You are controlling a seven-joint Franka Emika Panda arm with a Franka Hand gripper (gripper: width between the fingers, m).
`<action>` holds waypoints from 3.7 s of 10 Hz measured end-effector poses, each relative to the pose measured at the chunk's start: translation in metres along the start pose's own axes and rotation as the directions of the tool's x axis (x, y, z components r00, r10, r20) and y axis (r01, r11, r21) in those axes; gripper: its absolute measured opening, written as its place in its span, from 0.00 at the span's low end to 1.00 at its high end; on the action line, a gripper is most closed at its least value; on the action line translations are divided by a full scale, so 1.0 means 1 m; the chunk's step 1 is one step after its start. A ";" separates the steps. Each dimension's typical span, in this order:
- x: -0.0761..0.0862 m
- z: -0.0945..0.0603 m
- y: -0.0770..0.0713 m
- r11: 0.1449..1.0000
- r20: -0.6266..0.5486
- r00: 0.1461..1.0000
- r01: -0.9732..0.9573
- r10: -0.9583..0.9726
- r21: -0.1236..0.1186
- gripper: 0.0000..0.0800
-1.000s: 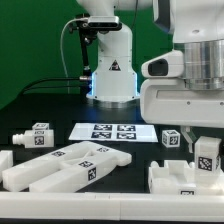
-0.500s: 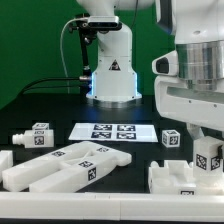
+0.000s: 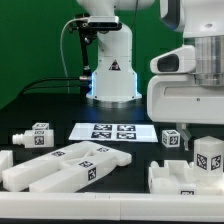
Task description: Assemble chair
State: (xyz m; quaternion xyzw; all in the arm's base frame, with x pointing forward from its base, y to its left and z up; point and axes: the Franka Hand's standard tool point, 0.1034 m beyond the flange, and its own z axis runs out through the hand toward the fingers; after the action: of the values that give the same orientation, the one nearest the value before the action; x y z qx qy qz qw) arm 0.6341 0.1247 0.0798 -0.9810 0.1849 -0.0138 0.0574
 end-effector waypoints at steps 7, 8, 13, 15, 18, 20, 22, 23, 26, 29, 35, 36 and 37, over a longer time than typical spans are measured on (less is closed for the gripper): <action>0.008 -0.003 0.008 0.719 -0.011 0.720 0.691 -0.694 -0.070 0.69; 0.008 -0.003 0.008 0.719 -0.011 0.720 0.691 -0.694 -0.070 0.49; 0.008 -0.002 0.009 0.993 -0.066 0.992 0.099 -0.103 -0.065 0.36; 0.008 -0.002 0.010 0.965 -0.074 0.965 -0.257 0.254 -0.047 0.36; 0.011 -0.002 0.010 0.859 -0.075 0.857 -0.513 0.510 -0.016 0.36; 0.011 -0.002 0.010 0.849 -0.072 0.848 -0.528 0.526 -0.013 0.36; 0.013 -0.003 0.011 0.968 -0.077 0.967 -0.246 0.243 -0.041 0.55; 0.015 -0.003 0.012 0.998 -0.073 0.997 -0.021 0.018 -0.050 0.71; 0.014 -0.002 0.011 0.973 -0.056 0.973 0.219 -0.223 -0.072 0.81; 0.011 -0.006 0.003 0.747 -0.014 0.752 0.653 -0.659 -0.125 0.81; 0.011 -0.005 0.005 0.855 -0.030 0.859 0.505 -0.511 -0.115 0.36; 0.013 -0.004 0.004 0.911 -0.051 0.913 0.397 -0.404 -0.113 0.36; 0.014 -0.004 0.004 0.963 -0.076 0.964 0.248 -0.256 -0.108 0.36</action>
Offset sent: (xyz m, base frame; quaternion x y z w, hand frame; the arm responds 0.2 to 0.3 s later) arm 0.0007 -0.0140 0.0119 -0.0343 0.0439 -0.4574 0.8875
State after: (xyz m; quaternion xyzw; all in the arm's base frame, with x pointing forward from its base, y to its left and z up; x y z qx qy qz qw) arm 0.6457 0.1149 0.0834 -0.9965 0.0614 -0.0559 -0.0010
